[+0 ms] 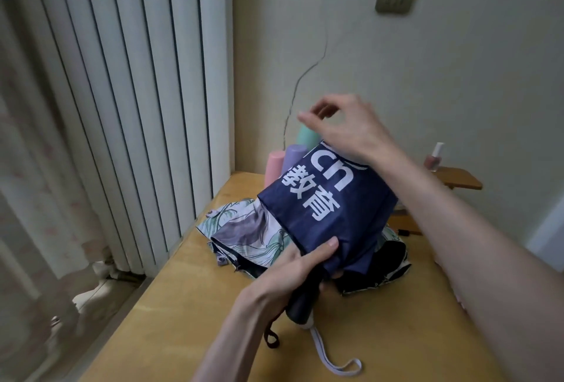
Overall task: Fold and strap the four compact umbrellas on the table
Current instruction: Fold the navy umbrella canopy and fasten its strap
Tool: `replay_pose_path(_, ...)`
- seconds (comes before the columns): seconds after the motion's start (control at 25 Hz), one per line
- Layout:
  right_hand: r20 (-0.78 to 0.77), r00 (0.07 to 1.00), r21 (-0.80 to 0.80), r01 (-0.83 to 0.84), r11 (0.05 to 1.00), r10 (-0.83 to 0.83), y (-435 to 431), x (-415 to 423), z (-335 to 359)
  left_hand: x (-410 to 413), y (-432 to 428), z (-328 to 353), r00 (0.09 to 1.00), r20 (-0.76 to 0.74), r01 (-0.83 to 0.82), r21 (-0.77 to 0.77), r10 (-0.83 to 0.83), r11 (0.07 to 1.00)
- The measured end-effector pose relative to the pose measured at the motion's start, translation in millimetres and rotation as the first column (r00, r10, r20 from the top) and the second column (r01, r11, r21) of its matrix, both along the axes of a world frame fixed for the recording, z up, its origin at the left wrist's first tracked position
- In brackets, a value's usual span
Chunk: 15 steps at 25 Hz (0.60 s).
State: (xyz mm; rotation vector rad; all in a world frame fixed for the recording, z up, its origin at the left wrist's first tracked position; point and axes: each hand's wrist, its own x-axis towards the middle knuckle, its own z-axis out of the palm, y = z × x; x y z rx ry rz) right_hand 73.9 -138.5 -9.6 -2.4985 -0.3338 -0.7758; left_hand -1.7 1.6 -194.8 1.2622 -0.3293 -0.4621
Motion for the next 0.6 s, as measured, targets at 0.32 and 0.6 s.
replay_pose_path(0.32,-0.422,0.905,0.208,0.033,0.978,0.059,-48.8,-23.8,-27.5,1.1,6.4,14.2,0.994,-0.025,-0.105,0.014,0.106,0.994)
replay_pose_path(0.6,-0.301,0.953,0.301,0.139,0.943,-0.044,-37.4,-9.6,-39.9,7.3,6.3,11.9,0.967,-0.021,-0.254,0.067,0.256,0.965)
